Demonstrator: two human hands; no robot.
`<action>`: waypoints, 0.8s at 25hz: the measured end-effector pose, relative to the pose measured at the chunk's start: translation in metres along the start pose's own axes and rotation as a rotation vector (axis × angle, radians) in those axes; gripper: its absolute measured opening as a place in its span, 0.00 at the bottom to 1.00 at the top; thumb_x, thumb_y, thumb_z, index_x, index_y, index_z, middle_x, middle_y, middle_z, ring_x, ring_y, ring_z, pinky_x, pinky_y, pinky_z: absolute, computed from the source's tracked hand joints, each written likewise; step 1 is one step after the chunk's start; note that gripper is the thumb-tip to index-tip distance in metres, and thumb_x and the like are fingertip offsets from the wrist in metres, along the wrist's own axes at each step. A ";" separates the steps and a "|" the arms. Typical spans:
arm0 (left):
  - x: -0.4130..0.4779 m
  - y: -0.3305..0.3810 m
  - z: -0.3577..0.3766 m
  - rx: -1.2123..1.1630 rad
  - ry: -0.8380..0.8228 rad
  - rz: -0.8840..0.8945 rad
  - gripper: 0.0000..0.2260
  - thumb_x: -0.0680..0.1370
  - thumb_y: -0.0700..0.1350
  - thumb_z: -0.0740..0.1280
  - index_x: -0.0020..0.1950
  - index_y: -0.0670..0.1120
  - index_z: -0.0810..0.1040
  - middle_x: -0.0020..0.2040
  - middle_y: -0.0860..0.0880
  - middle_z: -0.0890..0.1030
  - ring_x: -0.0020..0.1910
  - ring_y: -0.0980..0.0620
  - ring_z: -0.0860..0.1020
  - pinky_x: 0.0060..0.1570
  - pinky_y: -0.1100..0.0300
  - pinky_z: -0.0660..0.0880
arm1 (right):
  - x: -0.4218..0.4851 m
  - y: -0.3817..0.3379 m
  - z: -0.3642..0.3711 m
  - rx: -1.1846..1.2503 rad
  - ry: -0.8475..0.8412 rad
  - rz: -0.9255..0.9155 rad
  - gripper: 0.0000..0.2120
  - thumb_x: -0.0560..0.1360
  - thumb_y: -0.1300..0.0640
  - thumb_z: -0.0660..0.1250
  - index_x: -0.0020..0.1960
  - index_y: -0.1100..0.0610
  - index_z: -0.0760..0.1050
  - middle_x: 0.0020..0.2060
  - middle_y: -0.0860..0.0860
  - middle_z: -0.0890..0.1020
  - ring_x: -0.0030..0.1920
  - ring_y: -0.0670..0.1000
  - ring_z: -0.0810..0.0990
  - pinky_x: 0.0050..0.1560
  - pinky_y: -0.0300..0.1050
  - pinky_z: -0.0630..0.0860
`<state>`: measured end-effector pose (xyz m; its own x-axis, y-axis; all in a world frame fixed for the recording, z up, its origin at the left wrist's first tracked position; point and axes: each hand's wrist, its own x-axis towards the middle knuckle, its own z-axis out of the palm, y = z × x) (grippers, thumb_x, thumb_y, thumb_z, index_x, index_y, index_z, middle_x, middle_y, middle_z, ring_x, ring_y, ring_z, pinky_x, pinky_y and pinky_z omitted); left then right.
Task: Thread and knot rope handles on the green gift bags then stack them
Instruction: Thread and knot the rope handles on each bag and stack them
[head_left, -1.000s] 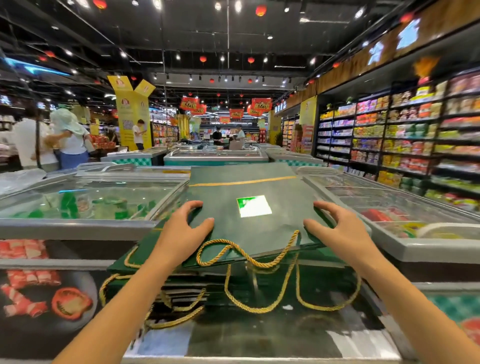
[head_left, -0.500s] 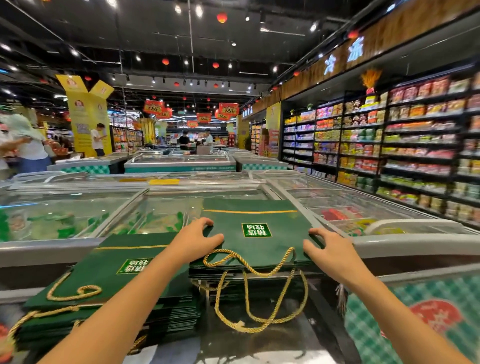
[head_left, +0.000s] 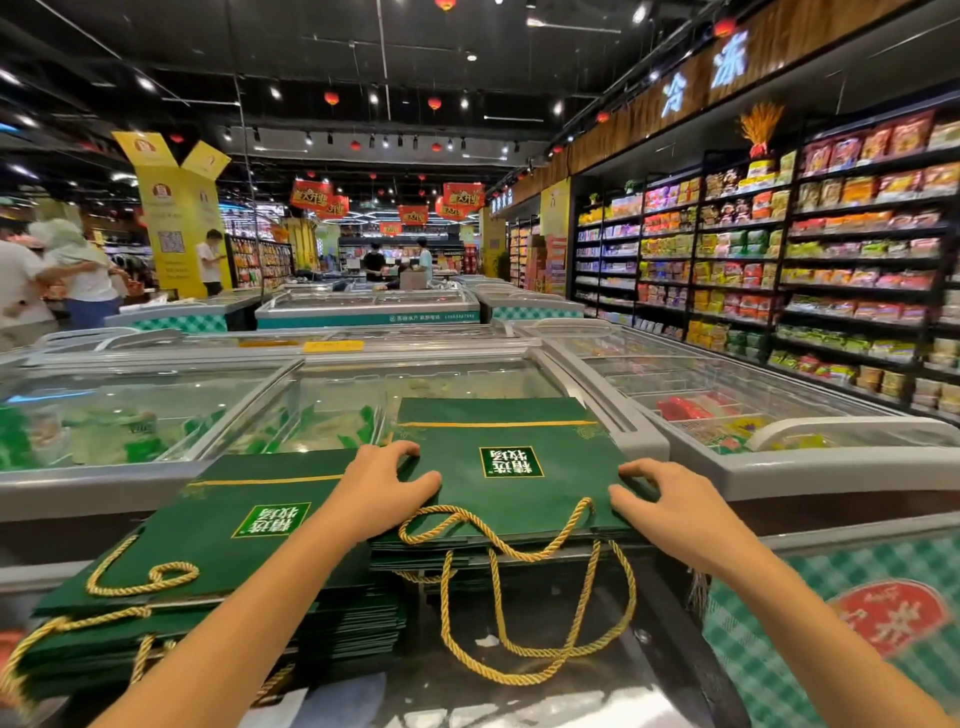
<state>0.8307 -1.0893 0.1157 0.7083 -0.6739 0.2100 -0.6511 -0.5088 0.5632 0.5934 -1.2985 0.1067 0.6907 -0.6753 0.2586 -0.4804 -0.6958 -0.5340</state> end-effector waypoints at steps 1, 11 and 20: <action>0.004 -0.001 -0.002 0.041 0.034 0.006 0.27 0.78 0.59 0.66 0.75 0.52 0.69 0.73 0.45 0.67 0.70 0.43 0.69 0.69 0.48 0.68 | 0.004 0.000 -0.005 -0.019 0.002 -0.010 0.24 0.79 0.42 0.65 0.71 0.52 0.75 0.68 0.50 0.76 0.62 0.51 0.77 0.62 0.47 0.73; 0.092 0.035 0.020 0.563 -0.250 0.239 0.27 0.82 0.66 0.46 0.81 0.63 0.49 0.83 0.48 0.46 0.81 0.40 0.45 0.78 0.39 0.43 | 0.109 -0.049 0.033 -0.347 -0.290 -0.190 0.39 0.77 0.26 0.52 0.82 0.41 0.51 0.83 0.51 0.51 0.82 0.57 0.47 0.80 0.63 0.47; 0.086 0.003 0.072 0.564 -0.251 0.190 0.26 0.81 0.67 0.42 0.80 0.66 0.44 0.83 0.51 0.43 0.81 0.41 0.39 0.76 0.38 0.36 | 0.109 -0.016 0.088 -0.397 -0.316 -0.150 0.36 0.75 0.23 0.44 0.80 0.32 0.45 0.83 0.49 0.44 0.82 0.57 0.41 0.78 0.66 0.39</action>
<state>0.8699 -1.1874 0.0780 0.5260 -0.8499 0.0326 -0.8505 -0.5258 0.0138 0.7241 -1.3387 0.0723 0.8673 -0.4974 0.0206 -0.4894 -0.8594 -0.1478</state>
